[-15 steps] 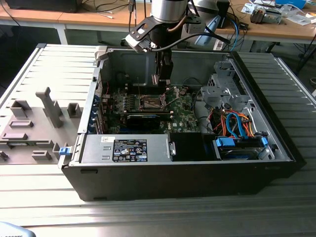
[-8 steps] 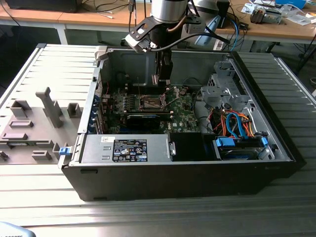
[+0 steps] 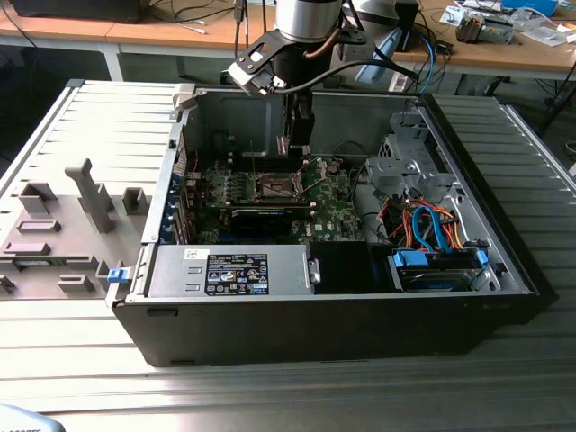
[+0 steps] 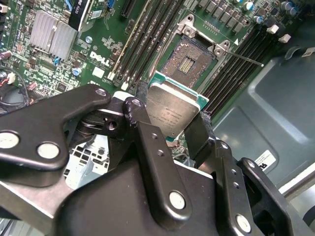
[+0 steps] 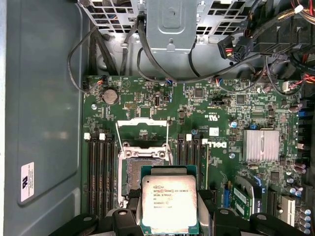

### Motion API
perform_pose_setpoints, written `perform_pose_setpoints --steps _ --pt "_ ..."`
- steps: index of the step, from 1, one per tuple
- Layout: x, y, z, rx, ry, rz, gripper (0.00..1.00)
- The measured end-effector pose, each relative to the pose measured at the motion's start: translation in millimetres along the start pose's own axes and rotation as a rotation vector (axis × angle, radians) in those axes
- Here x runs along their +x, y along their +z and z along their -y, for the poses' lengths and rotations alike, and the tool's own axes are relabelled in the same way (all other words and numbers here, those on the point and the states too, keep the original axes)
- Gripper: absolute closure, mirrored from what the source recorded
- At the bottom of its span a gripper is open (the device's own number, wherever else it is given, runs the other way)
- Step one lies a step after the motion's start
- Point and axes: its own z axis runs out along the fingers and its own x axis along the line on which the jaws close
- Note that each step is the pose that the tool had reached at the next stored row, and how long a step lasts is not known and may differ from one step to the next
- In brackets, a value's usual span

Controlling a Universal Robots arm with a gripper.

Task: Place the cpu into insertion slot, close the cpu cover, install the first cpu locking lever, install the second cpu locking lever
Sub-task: 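Place the cpu into insertion slot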

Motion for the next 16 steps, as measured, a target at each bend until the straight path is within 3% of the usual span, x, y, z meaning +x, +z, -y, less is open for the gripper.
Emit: perform_pose_setpoints --steps 16 --pt "0.0 0.6 0.0 -0.0001 0.019 -0.0001 0.46"
